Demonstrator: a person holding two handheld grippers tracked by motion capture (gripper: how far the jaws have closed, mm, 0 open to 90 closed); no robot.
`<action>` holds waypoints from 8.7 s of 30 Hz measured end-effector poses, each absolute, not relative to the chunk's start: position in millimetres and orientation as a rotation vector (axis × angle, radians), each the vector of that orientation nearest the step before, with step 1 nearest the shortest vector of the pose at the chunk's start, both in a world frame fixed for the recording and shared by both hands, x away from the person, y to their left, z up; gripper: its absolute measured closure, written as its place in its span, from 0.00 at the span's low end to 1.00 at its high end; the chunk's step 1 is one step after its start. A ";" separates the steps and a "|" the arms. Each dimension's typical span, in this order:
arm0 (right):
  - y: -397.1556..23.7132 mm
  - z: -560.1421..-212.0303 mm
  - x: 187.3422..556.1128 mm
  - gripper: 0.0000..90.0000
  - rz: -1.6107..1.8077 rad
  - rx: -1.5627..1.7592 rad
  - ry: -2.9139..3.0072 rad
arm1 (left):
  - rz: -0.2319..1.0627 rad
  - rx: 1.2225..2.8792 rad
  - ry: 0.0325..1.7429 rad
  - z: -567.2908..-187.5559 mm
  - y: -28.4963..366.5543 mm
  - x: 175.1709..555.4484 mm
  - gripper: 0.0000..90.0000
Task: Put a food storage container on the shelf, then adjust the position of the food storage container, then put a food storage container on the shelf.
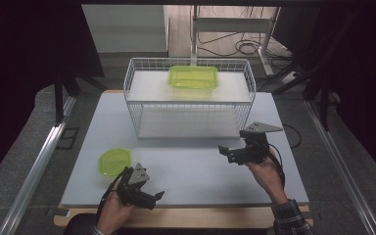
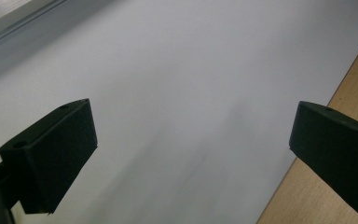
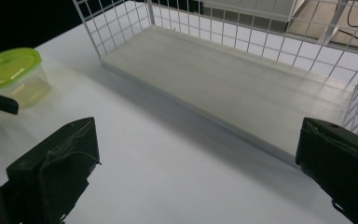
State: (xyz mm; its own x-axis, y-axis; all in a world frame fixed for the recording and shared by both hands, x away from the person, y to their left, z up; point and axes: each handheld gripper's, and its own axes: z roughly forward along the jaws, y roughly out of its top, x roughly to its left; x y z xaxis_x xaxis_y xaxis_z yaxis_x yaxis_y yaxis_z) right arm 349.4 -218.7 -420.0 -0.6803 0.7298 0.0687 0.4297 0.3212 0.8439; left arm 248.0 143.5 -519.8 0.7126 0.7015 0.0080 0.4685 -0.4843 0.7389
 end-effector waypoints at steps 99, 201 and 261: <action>-236.8 -507.8 330.3 0.01 1.079 1.059 2.371 | 0.733 1.866 1.481 -506.6 306.8 273.7 1.00; -227.1 -509.7 327.1 0.02 1.105 1.028 2.431 | 0.349 2.207 0.962 -518.3 141.8 268.2 0.68; -152.8 -492.4 380.1 0.57 1.437 1.297 2.784 | 0.491 2.263 0.927 -528.3 165.0 245.5 0.00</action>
State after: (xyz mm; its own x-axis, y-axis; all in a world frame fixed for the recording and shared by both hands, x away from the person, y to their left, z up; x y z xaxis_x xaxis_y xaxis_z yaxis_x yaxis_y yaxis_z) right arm 380.1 -152.8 -492.4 -0.6810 0.5137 0.5218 0.7229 0.3583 0.5907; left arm 245.5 165.0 -528.3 0.6821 0.7248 0.0968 0.4876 -0.5495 0.6785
